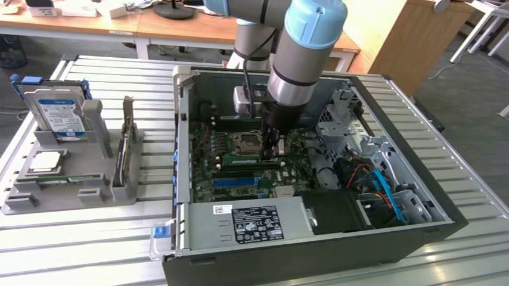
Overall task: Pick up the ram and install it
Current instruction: 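Insert the ram into the slot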
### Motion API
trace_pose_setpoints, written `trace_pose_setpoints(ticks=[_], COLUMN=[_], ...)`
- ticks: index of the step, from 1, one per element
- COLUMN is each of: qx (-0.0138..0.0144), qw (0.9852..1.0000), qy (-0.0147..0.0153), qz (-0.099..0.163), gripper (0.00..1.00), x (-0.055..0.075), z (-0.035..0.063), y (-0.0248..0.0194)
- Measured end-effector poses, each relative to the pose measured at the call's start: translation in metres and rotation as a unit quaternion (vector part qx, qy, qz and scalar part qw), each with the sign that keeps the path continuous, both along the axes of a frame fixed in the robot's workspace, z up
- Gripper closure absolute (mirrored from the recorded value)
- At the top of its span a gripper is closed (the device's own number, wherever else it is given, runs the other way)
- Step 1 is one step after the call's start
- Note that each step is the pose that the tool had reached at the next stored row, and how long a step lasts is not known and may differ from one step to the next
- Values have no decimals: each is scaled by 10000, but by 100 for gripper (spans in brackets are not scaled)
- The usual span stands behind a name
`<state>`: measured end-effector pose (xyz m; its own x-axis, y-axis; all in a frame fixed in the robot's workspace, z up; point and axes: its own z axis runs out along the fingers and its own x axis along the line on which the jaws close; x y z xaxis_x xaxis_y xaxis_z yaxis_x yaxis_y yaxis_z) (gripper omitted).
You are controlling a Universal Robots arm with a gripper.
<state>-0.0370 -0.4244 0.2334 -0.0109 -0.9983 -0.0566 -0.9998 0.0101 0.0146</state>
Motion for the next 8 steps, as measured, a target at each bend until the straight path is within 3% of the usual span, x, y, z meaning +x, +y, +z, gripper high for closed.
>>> trace_pose_setpoints(ticks=[8], qx=[1], qw=[10000], qy=[-1], qz=[0], gripper=[88], x=[0], z=[-5], y=[11])
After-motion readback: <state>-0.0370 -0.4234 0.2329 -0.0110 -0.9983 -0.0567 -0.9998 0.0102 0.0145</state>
